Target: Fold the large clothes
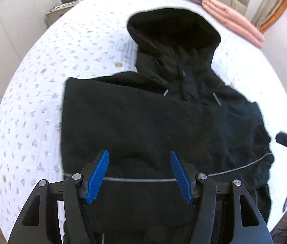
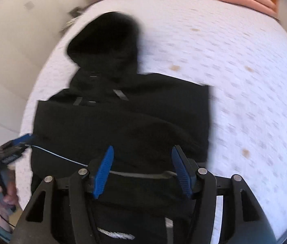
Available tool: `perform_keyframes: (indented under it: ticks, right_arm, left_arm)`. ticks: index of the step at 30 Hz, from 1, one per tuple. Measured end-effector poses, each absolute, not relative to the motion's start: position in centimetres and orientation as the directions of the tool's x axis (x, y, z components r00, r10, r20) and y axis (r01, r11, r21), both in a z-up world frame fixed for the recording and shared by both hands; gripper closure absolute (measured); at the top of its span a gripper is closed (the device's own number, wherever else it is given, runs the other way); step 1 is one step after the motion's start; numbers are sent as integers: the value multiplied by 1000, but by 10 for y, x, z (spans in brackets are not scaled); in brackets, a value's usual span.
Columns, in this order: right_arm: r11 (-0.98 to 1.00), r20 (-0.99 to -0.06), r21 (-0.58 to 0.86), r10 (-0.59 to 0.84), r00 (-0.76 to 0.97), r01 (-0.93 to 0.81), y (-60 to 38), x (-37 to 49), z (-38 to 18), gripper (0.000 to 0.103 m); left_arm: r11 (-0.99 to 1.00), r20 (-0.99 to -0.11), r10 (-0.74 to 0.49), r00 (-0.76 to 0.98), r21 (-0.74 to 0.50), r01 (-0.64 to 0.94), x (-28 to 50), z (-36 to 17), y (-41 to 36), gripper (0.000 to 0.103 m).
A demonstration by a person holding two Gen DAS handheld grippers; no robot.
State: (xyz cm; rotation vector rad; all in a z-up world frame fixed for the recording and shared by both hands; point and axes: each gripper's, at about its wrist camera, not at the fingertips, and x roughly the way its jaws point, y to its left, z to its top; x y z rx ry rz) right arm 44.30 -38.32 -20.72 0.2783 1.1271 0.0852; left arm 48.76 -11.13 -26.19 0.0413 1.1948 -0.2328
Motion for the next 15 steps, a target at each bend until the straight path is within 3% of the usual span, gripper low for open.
perform_keyframes:
  ticks: [2, 5, 7, 10, 15]
  right_arm:
    - [978, -890, 208, 178, 420, 25, -350, 463, -224, 40]
    - [994, -939, 110, 103, 328, 3, -323, 491, -276, 48]
    - [992, -949, 126, 113, 294, 27, -331, 491, -306, 52]
    - [990, -940, 136, 123, 319, 21, -334, 483, -302, 57]
    - [972, -929, 228, 198, 313, 63, -365, 473, -279, 54]
  left_arm:
    - [978, -931, -146, 334, -84, 193, 496, -280, -119, 38]
    - [987, -940, -137, 312, -104, 120, 505, -313, -112, 38]
    - [985, -940, -131, 316, -88, 147, 506, -315, -113, 38]
    - [981, -943, -95, 320, -35, 190, 503, -313, -119, 38]
    - [976, -930, -101, 353, -24, 215, 487, -283, -116, 38]
